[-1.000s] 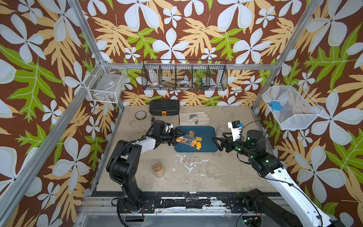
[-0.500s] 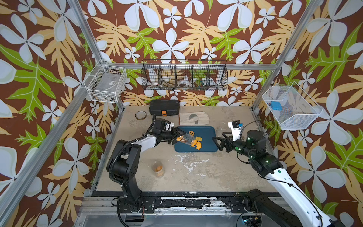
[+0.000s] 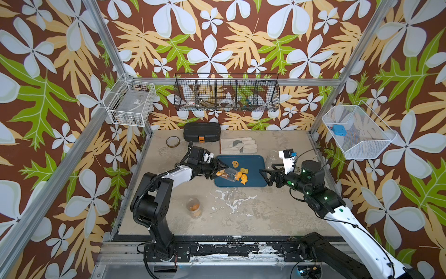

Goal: Pour the cookies out of the jar
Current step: Pour the cookies in the jar onto the tray.

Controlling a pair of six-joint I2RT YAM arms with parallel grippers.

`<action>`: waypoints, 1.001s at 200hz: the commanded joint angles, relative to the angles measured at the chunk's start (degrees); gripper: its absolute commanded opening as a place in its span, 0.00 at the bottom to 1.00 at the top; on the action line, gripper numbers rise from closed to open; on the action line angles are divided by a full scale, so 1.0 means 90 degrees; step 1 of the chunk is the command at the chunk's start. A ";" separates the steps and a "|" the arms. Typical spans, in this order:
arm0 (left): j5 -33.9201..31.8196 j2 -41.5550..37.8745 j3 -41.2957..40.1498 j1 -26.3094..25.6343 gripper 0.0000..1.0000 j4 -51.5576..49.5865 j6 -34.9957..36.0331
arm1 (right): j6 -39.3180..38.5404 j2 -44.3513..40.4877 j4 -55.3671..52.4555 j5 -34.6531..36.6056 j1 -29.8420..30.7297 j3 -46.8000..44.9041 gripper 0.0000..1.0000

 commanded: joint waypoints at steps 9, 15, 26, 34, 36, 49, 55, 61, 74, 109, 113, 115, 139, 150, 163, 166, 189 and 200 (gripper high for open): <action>0.0073 -0.0077 -0.0202 0.0030 0.59 0.0650 -0.0371 | 0.0081 0.0028 0.0233 -0.0094 0.0018 0.0012 0.93; -0.0075 -0.0100 -0.0108 0.0030 0.59 0.0429 -0.0181 | 0.0087 0.0028 0.0237 -0.0094 0.0032 0.0008 0.93; -0.0158 -0.0054 0.0076 0.0030 0.59 0.0064 0.0021 | 0.0101 0.0037 0.0242 -0.0102 0.0029 0.0008 0.93; 0.0148 0.0007 -0.0053 0.0048 0.59 0.0542 -0.0370 | 0.0110 0.0025 0.0251 -0.0117 0.0029 0.0009 0.93; 0.0232 0.0017 -0.0117 0.0056 0.59 0.0738 -0.0513 | 0.0118 0.0027 0.0252 -0.0122 0.0031 0.0008 0.93; 0.0235 -0.0045 -0.0331 0.0069 0.59 0.1313 -0.0938 | 0.0111 0.0027 0.0252 -0.0123 0.0034 -0.0010 0.93; 0.0059 -0.0073 -0.0223 0.0066 0.59 0.1015 -0.0667 | 0.0110 0.0026 0.0258 -0.0114 0.0029 -0.0020 0.93; -0.0070 -0.0050 -0.0029 0.0059 0.59 0.0528 -0.0305 | 0.0110 0.0018 0.0262 -0.0114 0.0034 -0.0036 0.93; 0.0241 0.0056 -0.0090 0.0095 0.60 0.0852 -0.0557 | 0.0129 0.0017 0.0280 -0.0123 0.0035 -0.0059 0.94; 0.0231 0.0093 -0.0212 0.0117 0.60 0.0944 -0.0639 | 0.0127 0.0040 0.0330 -0.0122 0.0062 -0.0092 0.93; 0.0320 0.0110 -0.0312 0.0117 0.60 0.1234 -0.0858 | 0.0121 0.0036 0.0333 -0.0122 0.0073 -0.0096 0.93; 0.0341 0.0111 -0.0355 0.0115 0.59 0.1360 -0.0952 | 0.0118 0.0042 0.0341 -0.0118 0.0074 -0.0099 0.93; 0.0040 0.0063 -0.0171 0.0127 0.59 0.0608 -0.0438 | 0.0087 0.0076 0.0340 -0.0103 0.0097 -0.0090 0.93; 0.0238 0.0129 -0.0227 0.0144 0.59 0.0849 -0.0613 | 0.0100 0.0089 0.0368 -0.0103 0.0095 -0.0094 0.93; 0.0125 0.0090 -0.0224 0.0145 0.59 0.0702 -0.0510 | 0.0101 0.0114 0.0388 -0.0103 0.0112 -0.0090 0.93; 0.0087 0.0083 -0.0179 0.0153 0.59 0.0605 -0.0416 | 0.0101 0.0111 0.0384 -0.0103 0.0112 -0.0090 0.93; 0.0130 0.0121 -0.0127 0.0166 0.60 0.0482 -0.0296 | 0.0101 0.0111 0.0389 -0.0113 0.0119 -0.0099 0.93; 0.0146 0.0112 -0.0150 0.0176 0.60 0.0494 -0.0284 | 0.0105 0.0112 0.0381 -0.0118 0.0114 -0.0102 0.93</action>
